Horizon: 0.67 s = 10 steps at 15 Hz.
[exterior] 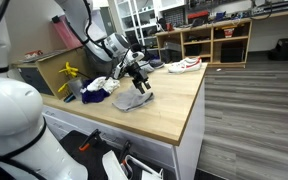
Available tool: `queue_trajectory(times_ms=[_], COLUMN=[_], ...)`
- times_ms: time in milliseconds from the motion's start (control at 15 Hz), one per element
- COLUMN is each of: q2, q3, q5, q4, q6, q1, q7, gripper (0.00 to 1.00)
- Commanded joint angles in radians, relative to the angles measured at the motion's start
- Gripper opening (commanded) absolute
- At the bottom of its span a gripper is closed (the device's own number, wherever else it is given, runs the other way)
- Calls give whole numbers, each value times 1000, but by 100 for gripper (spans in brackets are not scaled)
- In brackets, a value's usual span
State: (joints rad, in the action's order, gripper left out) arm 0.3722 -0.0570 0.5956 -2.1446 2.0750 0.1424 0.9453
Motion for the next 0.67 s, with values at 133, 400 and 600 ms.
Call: queue_trajectory(times_ms=[133, 400, 600], q2=[37, 75, 89], q3=[-2, -14, -28], q5=[-94, -120, -133], q4=[13, 3, -2], q6=[132, 248, 283], q1=[-3, 2, 14], q7=[59, 70, 62], gripper=[100, 100, 100])
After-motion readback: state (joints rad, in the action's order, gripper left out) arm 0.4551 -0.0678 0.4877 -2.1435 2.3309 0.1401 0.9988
